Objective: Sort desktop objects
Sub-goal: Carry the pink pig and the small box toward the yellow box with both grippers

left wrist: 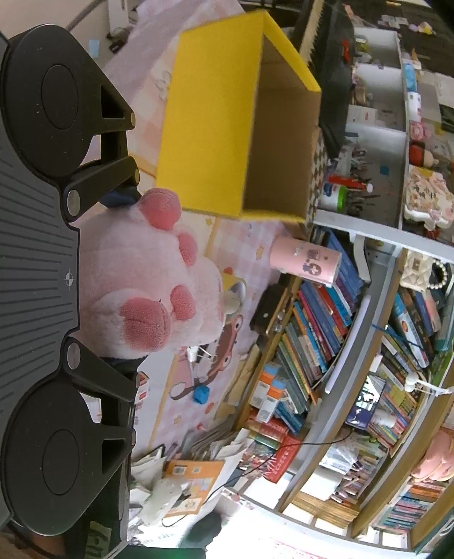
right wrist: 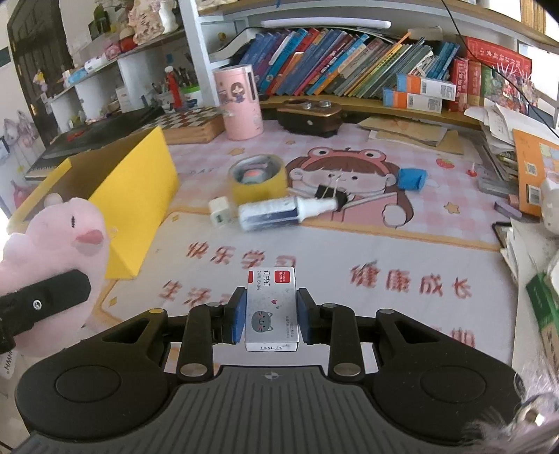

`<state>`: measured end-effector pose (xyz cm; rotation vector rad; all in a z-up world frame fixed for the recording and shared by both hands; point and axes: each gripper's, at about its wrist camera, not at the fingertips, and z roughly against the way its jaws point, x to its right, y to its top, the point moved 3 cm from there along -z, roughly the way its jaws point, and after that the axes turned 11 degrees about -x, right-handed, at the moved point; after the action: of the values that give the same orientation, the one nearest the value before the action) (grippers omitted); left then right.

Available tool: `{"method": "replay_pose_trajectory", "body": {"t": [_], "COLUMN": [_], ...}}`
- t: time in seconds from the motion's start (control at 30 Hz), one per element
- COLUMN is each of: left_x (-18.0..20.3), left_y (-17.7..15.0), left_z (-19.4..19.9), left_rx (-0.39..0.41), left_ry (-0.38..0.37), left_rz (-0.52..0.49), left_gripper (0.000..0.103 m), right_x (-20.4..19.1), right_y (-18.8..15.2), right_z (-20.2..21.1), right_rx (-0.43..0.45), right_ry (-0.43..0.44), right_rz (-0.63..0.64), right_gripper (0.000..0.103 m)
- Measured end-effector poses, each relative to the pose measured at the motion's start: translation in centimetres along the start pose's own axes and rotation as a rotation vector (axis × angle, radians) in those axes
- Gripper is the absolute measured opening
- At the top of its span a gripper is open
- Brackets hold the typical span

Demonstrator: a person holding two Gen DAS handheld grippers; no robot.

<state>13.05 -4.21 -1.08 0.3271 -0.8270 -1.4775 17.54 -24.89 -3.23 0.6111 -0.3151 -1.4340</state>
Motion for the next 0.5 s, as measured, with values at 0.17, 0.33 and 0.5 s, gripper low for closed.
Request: {"method": "replay_pose_trajectory", "body": {"t": [0.17, 0.33, 0.5], "left_x": [-2.5, -4.4, -6.2], "left_y": [-1.3, -2.8, -4.3], "left_z": [1.6, 3.1, 4.9], "left_rx": [-0.028, -0.053, -0.069], "left_ry": [0.000, -0.010, -0.007], "left_rz": [0.019, 0.009, -0.001], "left_gripper": [0.072, 0.072, 0.072], "right_x": [-3.1, -5.6, -8.2], "right_y": [-2.5, -4.7, -7.1], "right_z": [0.8, 1.6, 2.1], "right_rx": [-0.015, -0.019, -0.030], "right_ry": [0.002, 0.002, 0.010], "right_rz": [0.010, -0.004, -0.015], "right_gripper": [0.028, 0.028, 0.028]}}
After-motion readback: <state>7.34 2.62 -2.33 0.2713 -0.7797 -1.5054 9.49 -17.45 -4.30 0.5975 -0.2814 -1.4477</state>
